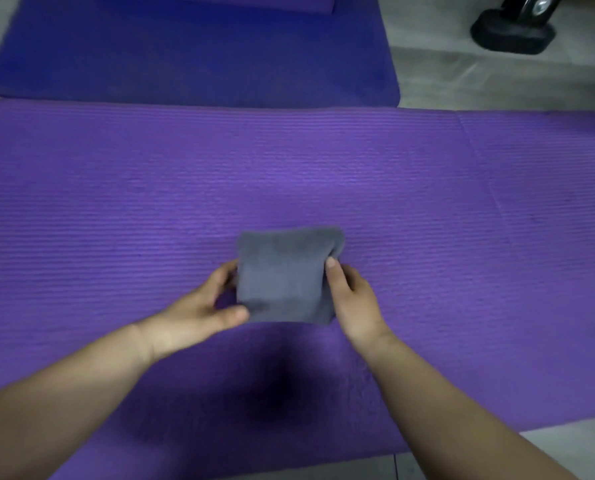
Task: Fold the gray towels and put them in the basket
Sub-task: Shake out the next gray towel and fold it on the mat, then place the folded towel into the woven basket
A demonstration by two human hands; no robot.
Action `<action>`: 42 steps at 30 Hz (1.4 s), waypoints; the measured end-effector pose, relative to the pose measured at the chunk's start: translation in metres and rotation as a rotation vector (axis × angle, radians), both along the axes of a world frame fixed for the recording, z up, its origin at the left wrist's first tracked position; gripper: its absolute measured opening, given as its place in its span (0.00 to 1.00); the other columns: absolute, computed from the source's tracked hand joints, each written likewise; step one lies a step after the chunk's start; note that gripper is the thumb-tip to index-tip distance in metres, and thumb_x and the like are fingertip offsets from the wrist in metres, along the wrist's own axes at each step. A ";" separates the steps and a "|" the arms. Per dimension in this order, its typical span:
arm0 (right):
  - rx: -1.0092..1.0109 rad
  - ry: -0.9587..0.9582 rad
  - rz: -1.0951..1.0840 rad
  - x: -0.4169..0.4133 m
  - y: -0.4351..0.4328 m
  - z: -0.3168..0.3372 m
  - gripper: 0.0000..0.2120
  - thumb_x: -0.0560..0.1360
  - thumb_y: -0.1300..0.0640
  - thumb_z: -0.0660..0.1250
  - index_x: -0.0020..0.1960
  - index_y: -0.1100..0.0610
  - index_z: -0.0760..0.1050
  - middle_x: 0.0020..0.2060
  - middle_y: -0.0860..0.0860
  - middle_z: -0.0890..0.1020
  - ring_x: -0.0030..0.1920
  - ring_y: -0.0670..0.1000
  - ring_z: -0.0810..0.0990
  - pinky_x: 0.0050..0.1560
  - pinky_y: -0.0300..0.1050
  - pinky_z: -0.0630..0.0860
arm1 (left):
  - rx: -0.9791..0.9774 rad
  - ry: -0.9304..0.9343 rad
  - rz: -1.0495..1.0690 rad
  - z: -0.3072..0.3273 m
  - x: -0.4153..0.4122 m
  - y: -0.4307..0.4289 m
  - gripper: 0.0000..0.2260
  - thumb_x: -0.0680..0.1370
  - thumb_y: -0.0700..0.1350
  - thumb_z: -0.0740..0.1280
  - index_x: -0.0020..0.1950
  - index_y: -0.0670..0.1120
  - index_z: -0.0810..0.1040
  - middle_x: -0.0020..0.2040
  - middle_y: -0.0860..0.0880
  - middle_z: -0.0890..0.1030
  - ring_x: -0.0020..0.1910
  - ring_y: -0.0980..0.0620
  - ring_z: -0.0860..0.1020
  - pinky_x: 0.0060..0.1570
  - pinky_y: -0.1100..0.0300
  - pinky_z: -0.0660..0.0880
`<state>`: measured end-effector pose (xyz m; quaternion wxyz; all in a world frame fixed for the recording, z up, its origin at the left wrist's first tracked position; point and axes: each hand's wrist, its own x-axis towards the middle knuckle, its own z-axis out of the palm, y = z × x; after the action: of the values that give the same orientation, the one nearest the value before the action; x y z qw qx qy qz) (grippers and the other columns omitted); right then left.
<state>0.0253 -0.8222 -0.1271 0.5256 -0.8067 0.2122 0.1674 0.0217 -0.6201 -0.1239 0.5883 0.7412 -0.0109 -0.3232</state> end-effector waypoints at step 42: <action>0.735 0.338 -0.114 0.044 -0.005 0.084 0.30 0.64 0.36 0.57 0.59 0.51 0.74 0.52 0.48 0.83 0.52 0.45 0.81 0.49 0.40 0.78 | -0.308 0.327 0.565 0.095 0.044 -0.040 0.17 0.63 0.43 0.70 0.51 0.44 0.77 0.39 0.51 0.84 0.35 0.57 0.82 0.36 0.67 0.78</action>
<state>0.0697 -0.8271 -0.0433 0.7450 -0.5132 0.2661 0.3330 0.0660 -0.6601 -0.0287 0.7532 0.5560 0.2402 -0.2567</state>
